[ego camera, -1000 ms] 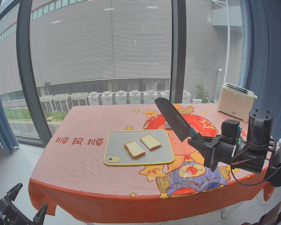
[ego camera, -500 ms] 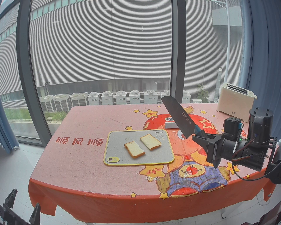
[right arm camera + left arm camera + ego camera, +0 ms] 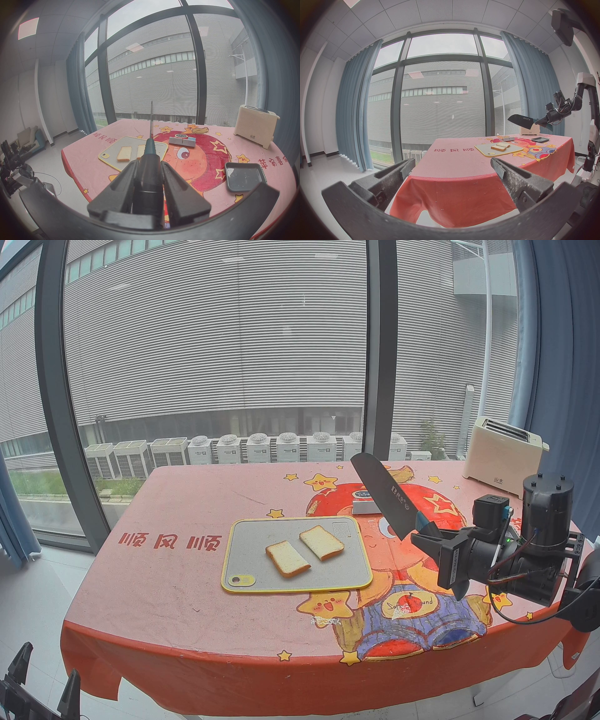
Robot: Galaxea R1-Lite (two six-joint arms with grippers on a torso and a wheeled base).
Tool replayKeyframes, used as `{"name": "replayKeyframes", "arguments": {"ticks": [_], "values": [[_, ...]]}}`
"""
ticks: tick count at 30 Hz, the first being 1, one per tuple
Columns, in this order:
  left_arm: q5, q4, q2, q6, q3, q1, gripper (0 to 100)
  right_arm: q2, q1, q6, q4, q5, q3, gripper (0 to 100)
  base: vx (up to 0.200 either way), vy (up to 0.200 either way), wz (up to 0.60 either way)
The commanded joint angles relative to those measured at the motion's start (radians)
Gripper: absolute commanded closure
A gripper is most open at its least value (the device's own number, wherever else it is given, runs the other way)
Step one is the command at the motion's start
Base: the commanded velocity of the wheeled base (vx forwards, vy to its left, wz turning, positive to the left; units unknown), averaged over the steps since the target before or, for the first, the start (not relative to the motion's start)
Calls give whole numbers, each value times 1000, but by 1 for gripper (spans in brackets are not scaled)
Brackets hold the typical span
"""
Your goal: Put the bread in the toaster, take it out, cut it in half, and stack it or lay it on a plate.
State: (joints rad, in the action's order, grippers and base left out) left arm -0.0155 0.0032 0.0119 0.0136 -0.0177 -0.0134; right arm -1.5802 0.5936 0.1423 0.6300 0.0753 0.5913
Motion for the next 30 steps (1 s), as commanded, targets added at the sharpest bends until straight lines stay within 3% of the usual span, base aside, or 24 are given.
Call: {"name": "replayKeyframes", "arguments": {"ticks": [1, 9, 14, 30], "values": [[0, 0, 0, 0, 15, 0, 0, -14, 0, 0, -3, 1, -4, 100, 0, 0, 0], [0, 0, 0, 0, 15, 0, 0, -84, -12, 2, 4, 61, 4, 100, 0, 0, 0], [0, 0, 0, 0, 15, 0, 0, -119, -18, 8, 5, 133, 10, 100, 0, 0, 0], [0, 0, 0, 0, 15, 0, 0, -182, -100, 20, 5, 123, 65, 100, 0, 0, 0]]}}
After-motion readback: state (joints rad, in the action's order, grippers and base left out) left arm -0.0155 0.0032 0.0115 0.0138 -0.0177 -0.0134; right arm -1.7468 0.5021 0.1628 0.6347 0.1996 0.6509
